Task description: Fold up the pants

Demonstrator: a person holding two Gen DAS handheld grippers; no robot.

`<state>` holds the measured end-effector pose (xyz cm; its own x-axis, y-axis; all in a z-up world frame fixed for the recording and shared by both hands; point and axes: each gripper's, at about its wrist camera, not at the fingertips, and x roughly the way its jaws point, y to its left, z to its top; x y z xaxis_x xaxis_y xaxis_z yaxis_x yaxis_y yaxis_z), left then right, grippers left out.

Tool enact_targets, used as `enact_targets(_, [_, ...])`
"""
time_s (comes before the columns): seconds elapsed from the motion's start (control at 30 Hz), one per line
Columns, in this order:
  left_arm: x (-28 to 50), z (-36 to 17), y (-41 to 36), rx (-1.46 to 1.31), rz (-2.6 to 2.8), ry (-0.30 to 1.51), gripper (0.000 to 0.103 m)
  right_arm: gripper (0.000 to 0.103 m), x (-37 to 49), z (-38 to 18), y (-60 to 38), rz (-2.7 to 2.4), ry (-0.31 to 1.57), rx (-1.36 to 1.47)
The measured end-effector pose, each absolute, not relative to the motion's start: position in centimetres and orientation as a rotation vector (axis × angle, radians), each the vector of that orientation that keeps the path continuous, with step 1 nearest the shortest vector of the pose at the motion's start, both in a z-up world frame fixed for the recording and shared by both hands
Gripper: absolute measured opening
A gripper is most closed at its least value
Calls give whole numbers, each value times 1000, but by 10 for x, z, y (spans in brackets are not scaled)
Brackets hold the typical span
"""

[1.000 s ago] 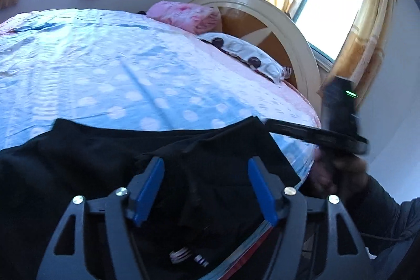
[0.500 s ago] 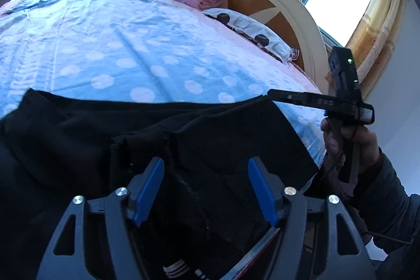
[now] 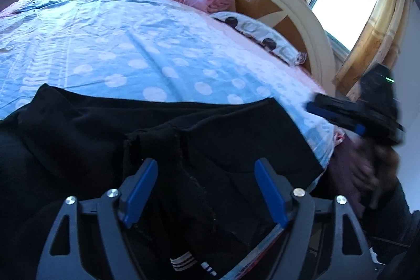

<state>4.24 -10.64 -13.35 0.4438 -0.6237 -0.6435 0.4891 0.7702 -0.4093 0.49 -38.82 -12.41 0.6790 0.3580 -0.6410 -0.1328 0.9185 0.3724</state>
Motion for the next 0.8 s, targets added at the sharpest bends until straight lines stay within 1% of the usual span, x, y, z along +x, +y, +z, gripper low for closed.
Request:
enact_targets(0.1, [45,-140,-108,-164,-680,882,79,53,-24,-133,-382,374,796,383])
enact_targets(0.2, [45,-142,-110,-153,-674,885,79,53,-44,-150,-373,398,827,382])
enact_targets(0.37, [45,-144,-114,-126,-662,885,80,53,-49,-188,-371,350,923,392])
enact_targets(0.43, [44,-144,-116,-111,-655,883,80,53,-48,-197,-376,362,907,429])
enact_targets(0.53, [42,-144,-117,-107,-652,878,81,53,-48,-196,-375,366,901,416])
enact_targets(0.7, [41,-143,-117,-99,-652,877,82,53,-47,-190,-356,319,932,280])
enact_targets(0.8, [41,-141,-113,-113,-655,883,82,53,-47,-169,-342,288,914,193])
